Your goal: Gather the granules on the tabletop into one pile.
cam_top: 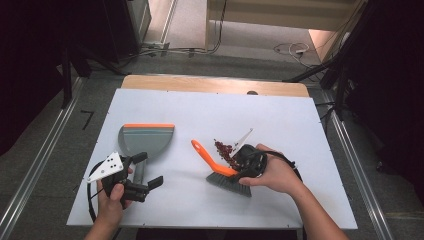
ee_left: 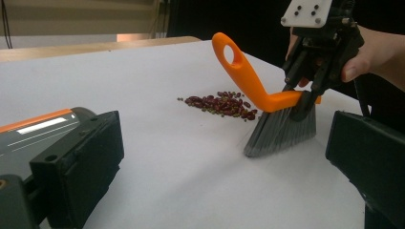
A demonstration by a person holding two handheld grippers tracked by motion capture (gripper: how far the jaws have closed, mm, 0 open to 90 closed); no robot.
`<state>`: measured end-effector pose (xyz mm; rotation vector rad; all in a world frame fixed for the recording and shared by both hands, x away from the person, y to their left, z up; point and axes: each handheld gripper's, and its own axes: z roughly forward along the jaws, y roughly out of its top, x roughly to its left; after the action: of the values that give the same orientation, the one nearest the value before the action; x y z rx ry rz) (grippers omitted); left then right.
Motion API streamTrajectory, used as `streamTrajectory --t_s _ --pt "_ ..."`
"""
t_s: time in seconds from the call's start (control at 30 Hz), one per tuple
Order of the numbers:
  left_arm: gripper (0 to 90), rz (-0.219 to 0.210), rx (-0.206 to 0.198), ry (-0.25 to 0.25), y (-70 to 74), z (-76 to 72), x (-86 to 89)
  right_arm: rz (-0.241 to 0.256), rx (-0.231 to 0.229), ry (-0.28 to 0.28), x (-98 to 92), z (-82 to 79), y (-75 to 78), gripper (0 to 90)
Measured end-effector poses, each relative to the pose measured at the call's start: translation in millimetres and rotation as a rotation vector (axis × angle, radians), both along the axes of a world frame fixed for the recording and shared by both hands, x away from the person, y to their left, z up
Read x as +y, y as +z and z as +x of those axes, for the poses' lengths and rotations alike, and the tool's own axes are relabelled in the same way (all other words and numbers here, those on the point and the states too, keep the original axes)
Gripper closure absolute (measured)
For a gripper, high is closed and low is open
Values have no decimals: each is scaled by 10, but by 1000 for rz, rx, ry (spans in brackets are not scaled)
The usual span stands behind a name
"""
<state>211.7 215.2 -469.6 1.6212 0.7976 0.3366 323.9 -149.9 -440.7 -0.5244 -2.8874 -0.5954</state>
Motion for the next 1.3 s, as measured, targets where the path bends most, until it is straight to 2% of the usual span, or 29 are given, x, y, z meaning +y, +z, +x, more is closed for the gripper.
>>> streamTrajectory --t_s 0.07,0.17,0.37,0.43,0.5,0.9,1.2,1.3 --pt "3 0 1 0 -1 2 1 -2 -7 0 -13 45 -14 683" --pt "2 1 1 0 0 3 5 1 8 3 -39 126 -33 682" --pt "3 1 2 -1 -1 1 2 1 -52 0 -82 277 -19 682" --pt "3 2 3 0 -3 4 1 0 -56 -12 -88 319 -13 682" --pt "3 4 4 0 -3 6 3 -2 -60 0 -93 358 -15 682" --pt "3 4 4 0 -5 6 -1 -12 -138 12 -87 559 9 681" --pt "3 5 4 0 -5 6 4 -17 -156 19 -66 703 15 680" --pt "3 7 4 -1 -8 9 1 -4 -151 12 -64 741 3 679"
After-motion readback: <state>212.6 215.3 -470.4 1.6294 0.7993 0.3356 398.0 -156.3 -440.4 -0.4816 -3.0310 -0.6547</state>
